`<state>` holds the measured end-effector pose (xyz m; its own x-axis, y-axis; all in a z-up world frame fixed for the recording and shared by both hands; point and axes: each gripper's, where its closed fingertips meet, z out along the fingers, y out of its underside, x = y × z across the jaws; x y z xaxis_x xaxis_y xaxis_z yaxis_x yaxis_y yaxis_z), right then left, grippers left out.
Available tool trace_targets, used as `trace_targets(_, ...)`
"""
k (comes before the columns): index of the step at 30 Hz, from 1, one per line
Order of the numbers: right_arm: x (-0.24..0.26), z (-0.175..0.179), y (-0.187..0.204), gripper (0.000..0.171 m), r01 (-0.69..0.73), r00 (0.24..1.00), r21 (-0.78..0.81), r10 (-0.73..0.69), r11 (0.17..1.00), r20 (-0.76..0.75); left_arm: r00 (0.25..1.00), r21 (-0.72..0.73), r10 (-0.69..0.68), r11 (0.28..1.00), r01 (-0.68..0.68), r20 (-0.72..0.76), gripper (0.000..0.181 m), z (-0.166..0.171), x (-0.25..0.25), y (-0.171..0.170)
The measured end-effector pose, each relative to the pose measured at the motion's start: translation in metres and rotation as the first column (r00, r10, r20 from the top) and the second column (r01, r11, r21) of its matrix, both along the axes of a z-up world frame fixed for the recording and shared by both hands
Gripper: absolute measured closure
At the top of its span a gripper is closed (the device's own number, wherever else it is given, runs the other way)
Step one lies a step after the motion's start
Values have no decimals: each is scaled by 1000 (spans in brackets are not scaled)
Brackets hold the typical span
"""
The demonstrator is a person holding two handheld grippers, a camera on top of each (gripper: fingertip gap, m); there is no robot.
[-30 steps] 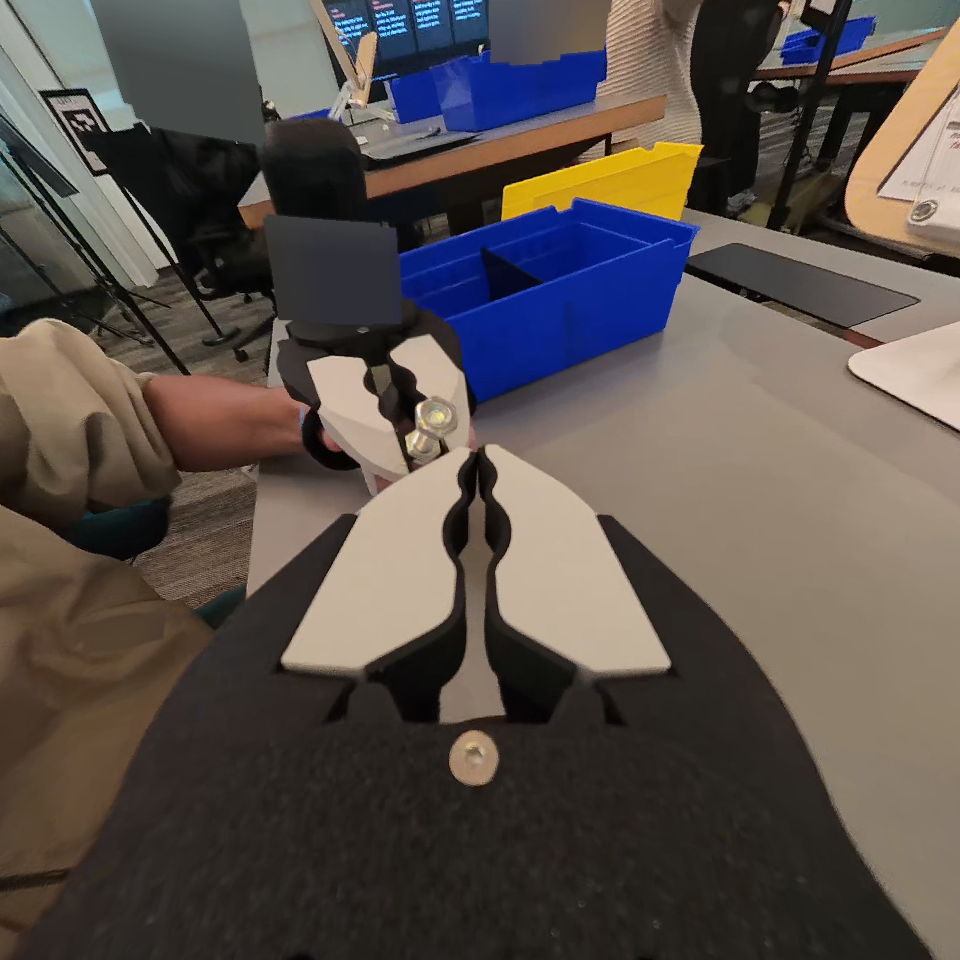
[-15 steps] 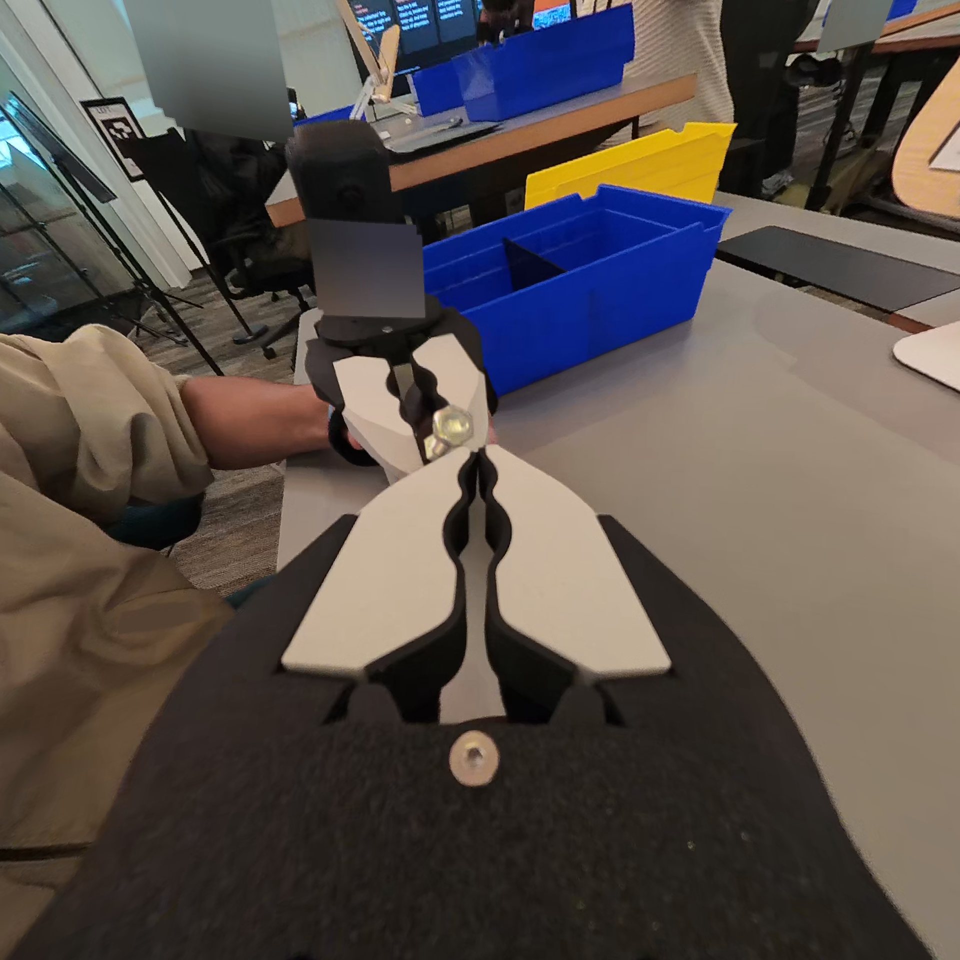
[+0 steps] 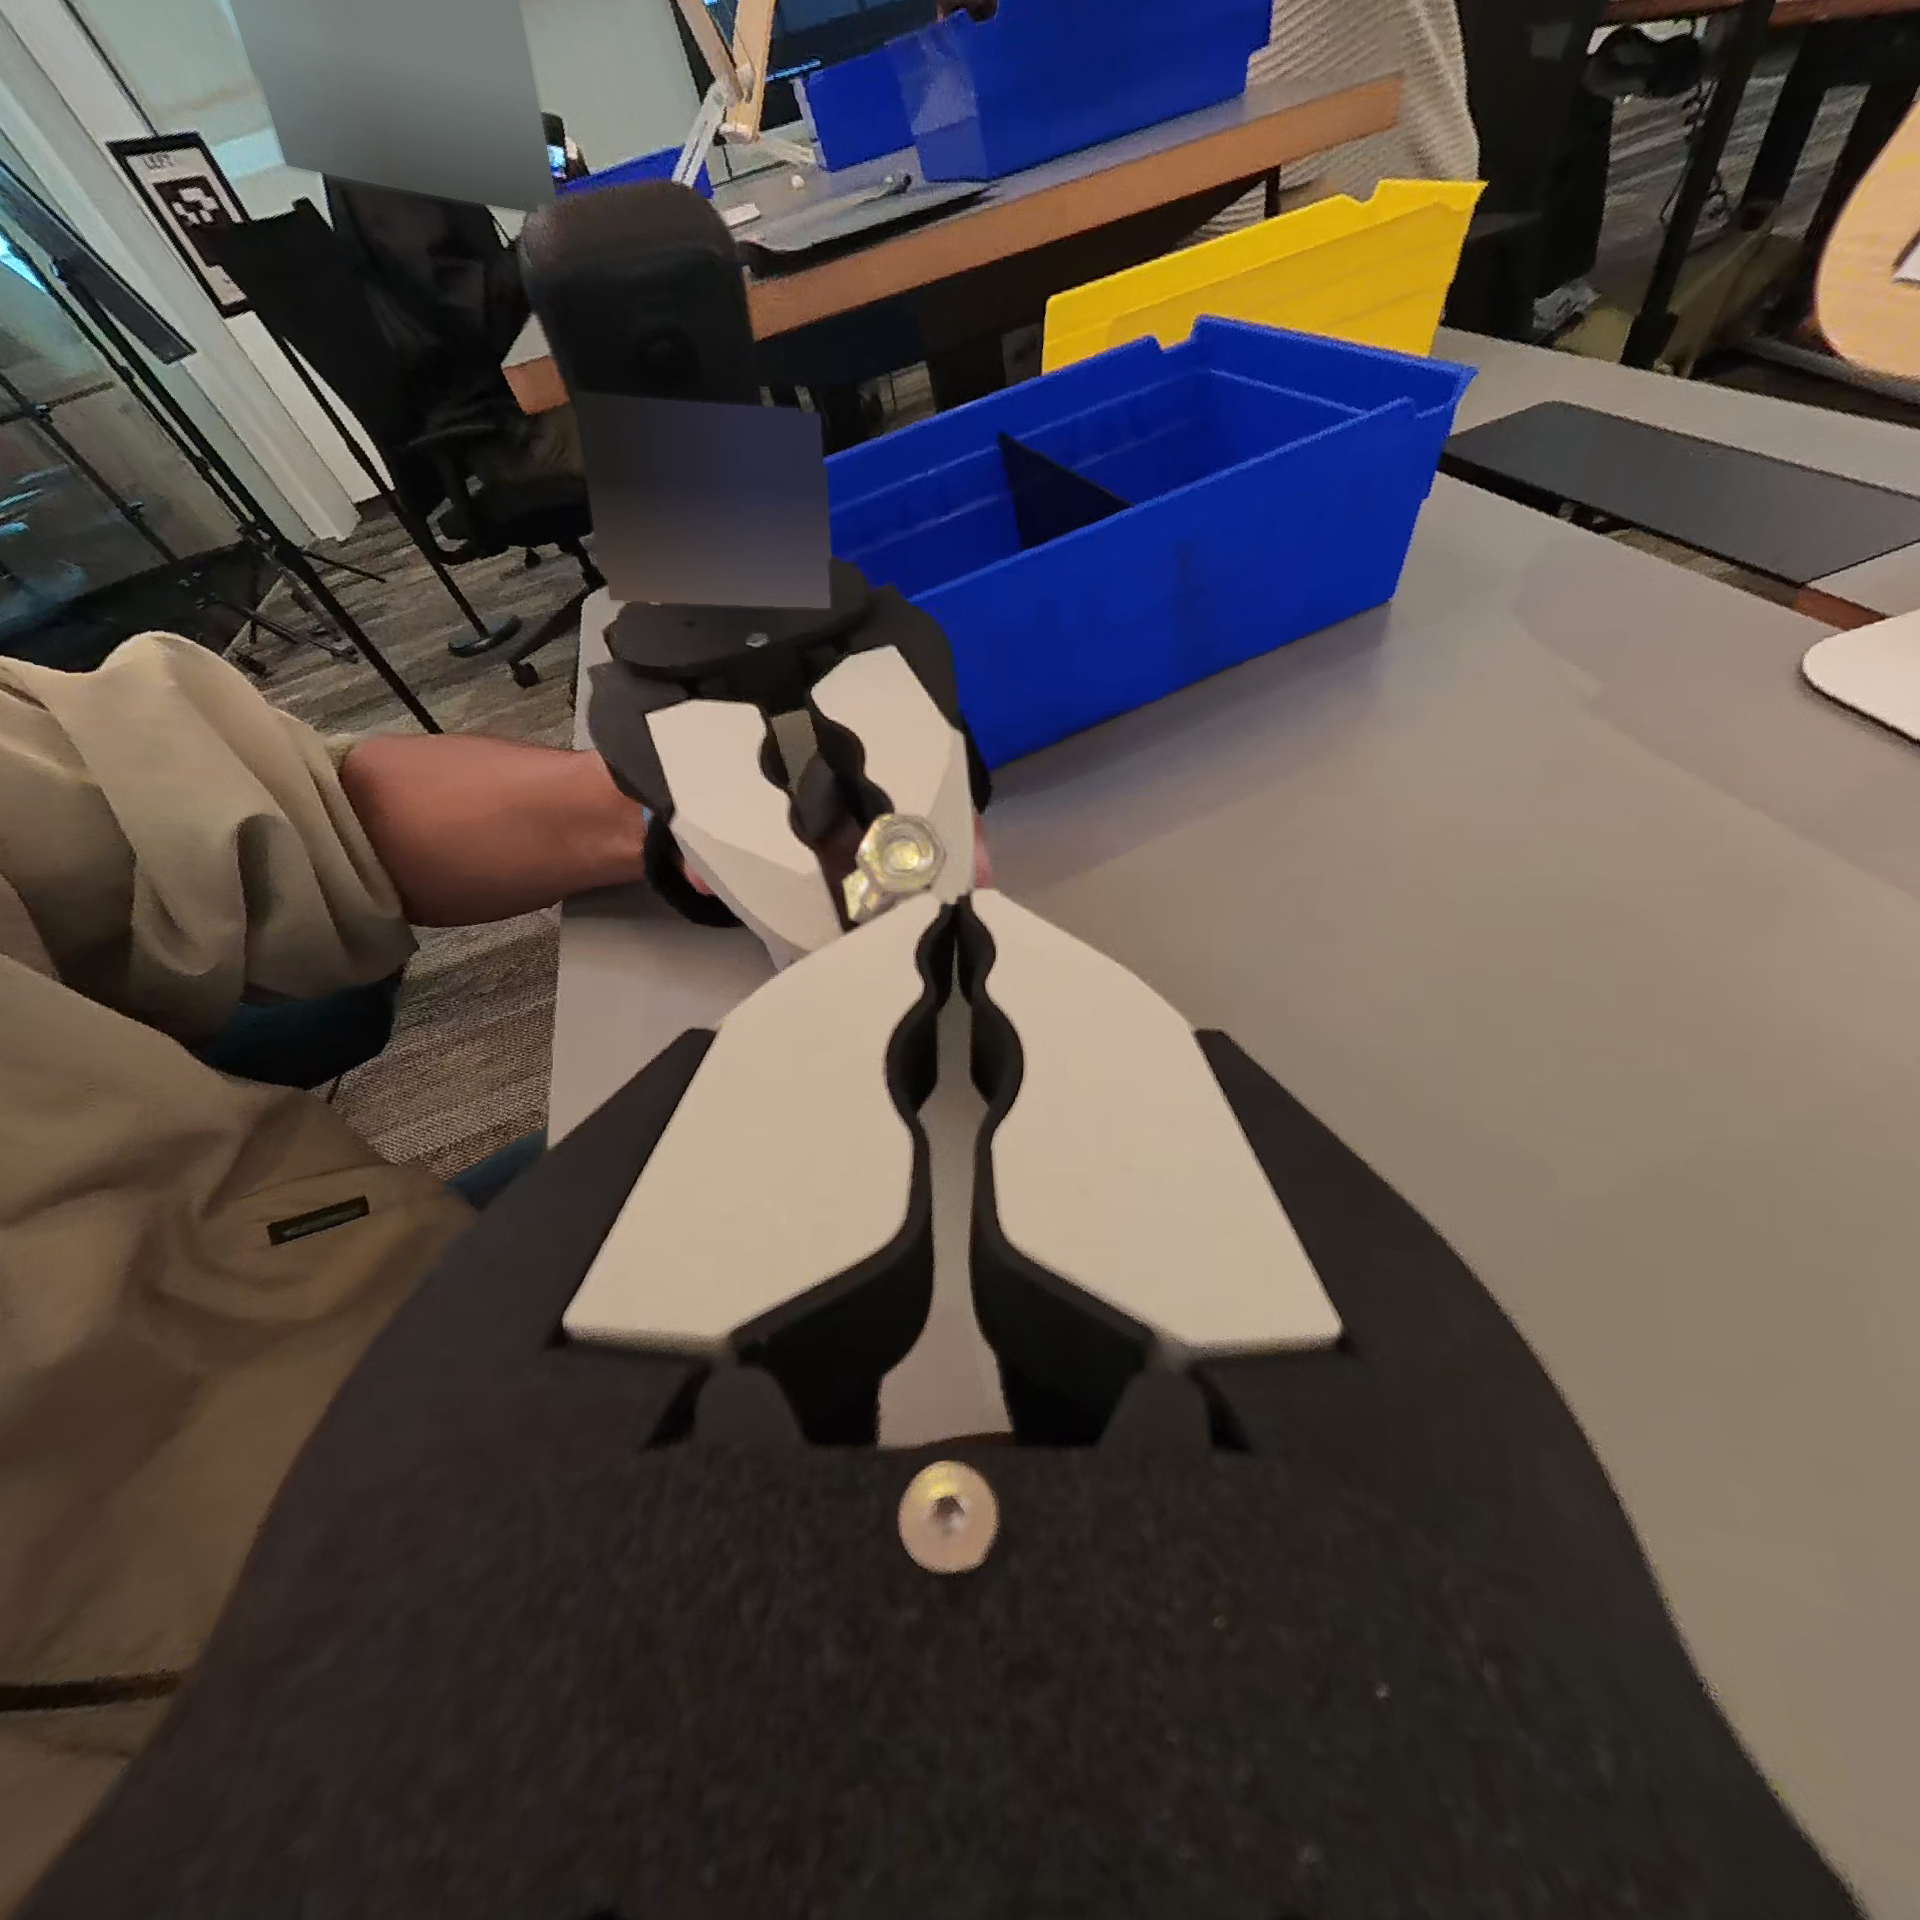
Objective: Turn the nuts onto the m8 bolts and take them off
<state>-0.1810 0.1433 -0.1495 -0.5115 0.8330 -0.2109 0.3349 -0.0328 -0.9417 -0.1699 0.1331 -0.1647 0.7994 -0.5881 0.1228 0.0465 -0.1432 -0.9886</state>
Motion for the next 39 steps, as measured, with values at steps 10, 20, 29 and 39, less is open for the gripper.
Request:
trace_targets(10, 10, 8, -3, 171, -5, 1000, 1, 5, 1000, -23, 1000, -14, 16, 1000, -16, 4, 166, -3, -6, 1)
trace_targets(20, 9, 8, -16, 144, -108, 994, -97, 105, 989, -33, 999, -6, -30, 1000, 31, 43, 166, 3, 0, -4)
trace_targets(29, 17, 13, -19, 144, -113, 993, -107, 110, 988, -35, 999, -9, 4, 1000, -3, 39, 166, 2, -9, -1)
trace_targets(39, 2, 13, -21, 145, -129, 990, -59, 125, 990, -68, 994, -21, -84, 996, 86, 65, 166, 2, 7, -9)
